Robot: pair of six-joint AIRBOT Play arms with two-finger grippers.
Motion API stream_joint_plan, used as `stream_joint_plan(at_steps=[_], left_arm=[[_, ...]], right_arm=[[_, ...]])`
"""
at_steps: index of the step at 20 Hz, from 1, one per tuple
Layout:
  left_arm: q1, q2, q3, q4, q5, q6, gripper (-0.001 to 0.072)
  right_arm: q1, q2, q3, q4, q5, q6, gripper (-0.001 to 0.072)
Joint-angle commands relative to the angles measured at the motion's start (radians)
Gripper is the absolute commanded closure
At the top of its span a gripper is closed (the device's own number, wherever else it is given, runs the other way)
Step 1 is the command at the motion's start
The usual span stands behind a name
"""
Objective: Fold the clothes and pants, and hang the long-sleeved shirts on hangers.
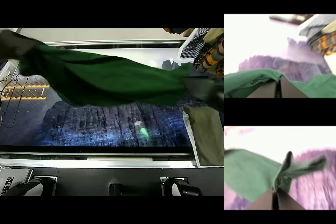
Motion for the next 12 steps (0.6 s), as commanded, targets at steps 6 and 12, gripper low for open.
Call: stream_joint_plan(at_steps=[6, 12], left_arm=[[0.010, 0.268, 0.010, 0.196, -0.172, -0.196, 0.0693], [-0.020, 0.056, -0.173, 0.195, -0.109, -0.117, 0.0692]], right_arm=[[0.001, 0.211, 0.099, -0.113, 0.022, 0.314, 0.0678], [0.001, -0.110, 0.096, -0.164, 0.156, 0.427, 0.0678]])
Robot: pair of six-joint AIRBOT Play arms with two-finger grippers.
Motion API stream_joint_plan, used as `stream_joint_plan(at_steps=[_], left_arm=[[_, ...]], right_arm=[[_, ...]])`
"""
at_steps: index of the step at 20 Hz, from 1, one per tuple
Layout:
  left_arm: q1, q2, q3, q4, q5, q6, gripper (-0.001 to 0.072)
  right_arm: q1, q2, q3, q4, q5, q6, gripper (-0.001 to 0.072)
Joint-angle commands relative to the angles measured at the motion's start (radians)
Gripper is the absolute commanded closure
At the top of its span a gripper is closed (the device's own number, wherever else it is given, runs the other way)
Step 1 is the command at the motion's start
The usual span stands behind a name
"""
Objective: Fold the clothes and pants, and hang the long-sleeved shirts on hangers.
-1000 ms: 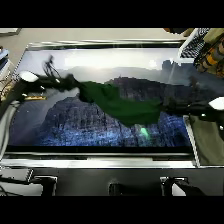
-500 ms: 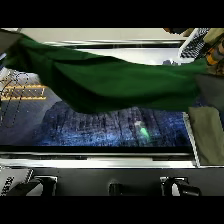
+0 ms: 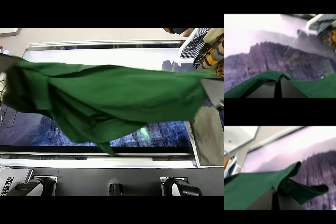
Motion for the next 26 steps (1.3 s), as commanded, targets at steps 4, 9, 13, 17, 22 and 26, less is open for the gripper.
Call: stream_joint_plan(at_steps=[4, 9, 13, 17, 22, 26], left_arm=[[-0.097, -0.418, -0.108, -0.009, 0.290, 0.092, 0.0691], [-0.153, -0.773, -0.108, -0.197, 0.519, 0.092, 0.0691], [-0.161, -0.902, -0.108, -0.316, 0.528, 0.092, 0.0691], [-0.161, -0.911, -0.102, -0.316, 0.498, 0.122, 0.0691], [-0.154, -0.909, -0.100, -0.317, 0.474, 0.121, 0.0691], [-0.151, -0.909, -0.100, -0.316, 0.472, 0.121, 0.0691]], right_arm=[[0.000, -0.483, 0.002, -0.028, 0.047, 0.062, 0.0678], [0.000, -0.864, 0.002, 0.107, -0.151, 0.066, 0.0678], [0.001, -1.048, 0.002, 0.292, -0.288, 0.065, 0.0678], [0.001, -1.106, 0.002, 0.327, -0.359, 0.085, 0.0676], [-0.011, -1.067, 0.003, 0.375, -0.472, 0.032, 0.0092], [-0.139, -0.988, 0.003, 0.249, -0.373, 0.033, 0.0080]])
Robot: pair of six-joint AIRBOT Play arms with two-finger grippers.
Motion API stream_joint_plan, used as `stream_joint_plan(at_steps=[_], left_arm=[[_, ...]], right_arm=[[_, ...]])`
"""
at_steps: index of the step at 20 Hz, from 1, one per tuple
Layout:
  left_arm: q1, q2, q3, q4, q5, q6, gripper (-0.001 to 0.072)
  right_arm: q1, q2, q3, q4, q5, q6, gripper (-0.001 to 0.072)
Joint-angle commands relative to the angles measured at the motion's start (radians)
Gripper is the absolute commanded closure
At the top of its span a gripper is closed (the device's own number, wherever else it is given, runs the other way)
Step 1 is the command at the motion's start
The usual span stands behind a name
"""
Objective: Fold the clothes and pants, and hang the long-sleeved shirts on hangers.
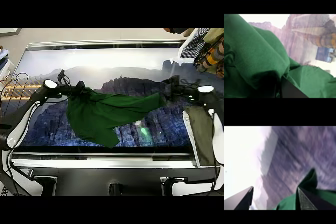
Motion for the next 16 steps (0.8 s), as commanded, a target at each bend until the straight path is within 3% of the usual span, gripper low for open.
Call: stream_joint_plan(at_steps=[1, 5, 14, 15, 16], left_arm=[[0.005, -0.001, 0.001, -0.002, -0.013, 0.000, 0.0690], [0.018, -0.001, 0.001, -0.002, -0.057, 0.001, 0.0691], [0.027, -0.001, 0.001, -0.002, -0.064, 0.000, 0.0691], [0.029, -0.001, 0.001, -0.002, -0.072, 0.000, 0.0690], [0.034, 0.001, 0.001, -0.002, -0.087, 0.000, 0.0688]], right_arm=[[-0.113, 0.043, 0.001, -0.148, 0.122, 0.055, 0.0080], [-0.142, 0.021, 0.000, -0.352, 0.256, 0.045, 0.0077], [0.039, -0.116, 0.000, -0.325, 0.211, -0.007, 0.0100], [0.055, -0.116, 0.001, -0.331, 0.197, 0.000, 0.0133], [0.061, -0.114, 0.001, -0.332, 0.189, 0.002, 0.0270]])
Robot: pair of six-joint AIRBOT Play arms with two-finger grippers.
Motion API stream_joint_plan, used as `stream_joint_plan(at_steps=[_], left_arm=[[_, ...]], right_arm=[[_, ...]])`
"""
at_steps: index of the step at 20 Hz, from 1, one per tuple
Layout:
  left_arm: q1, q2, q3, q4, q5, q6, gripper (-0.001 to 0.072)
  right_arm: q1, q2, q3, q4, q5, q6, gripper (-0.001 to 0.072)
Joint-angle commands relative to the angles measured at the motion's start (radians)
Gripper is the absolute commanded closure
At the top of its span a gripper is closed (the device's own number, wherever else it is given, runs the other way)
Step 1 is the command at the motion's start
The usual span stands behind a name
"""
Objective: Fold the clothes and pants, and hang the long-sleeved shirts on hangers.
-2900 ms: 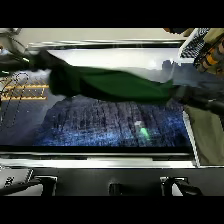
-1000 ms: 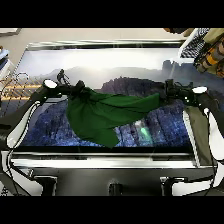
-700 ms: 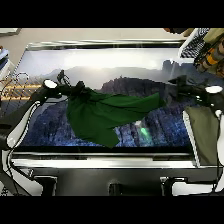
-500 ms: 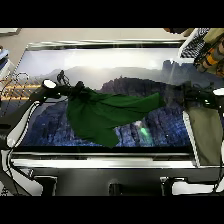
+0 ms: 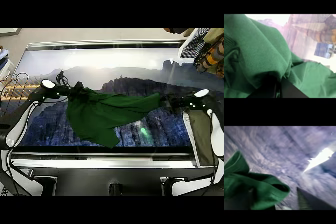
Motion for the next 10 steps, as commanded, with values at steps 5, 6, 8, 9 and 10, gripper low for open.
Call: stream_joint_plan(at_steps=[5, 6, 8, 9, 10], left_arm=[[0.133, 0.093, 0.000, 0.024, -0.216, 0.001, 0.0512], [0.167, 0.132, 0.000, 0.089, -0.281, 0.002, 0.0512], [0.216, 0.226, -0.029, 0.289, -0.412, -0.004, 0.0509], [0.231, 0.288, -0.091, 0.365, -0.454, -0.011, 0.0432], [0.241, 0.352, -0.181, 0.387, -0.462, -0.011, 0.0298]], right_arm=[[0.041, 0.035, 0.000, -0.056, -0.027, 0.003, 0.0678], [0.041, 0.051, 0.000, -0.077, -0.018, 0.005, 0.0678], [0.041, 0.077, 0.000, -0.122, 0.026, 0.005, 0.0678], [0.041, 0.086, 0.000, -0.141, 0.051, 0.005, 0.0678], [0.042, 0.093, 0.000, -0.151, 0.080, 0.005, 0.0678]])
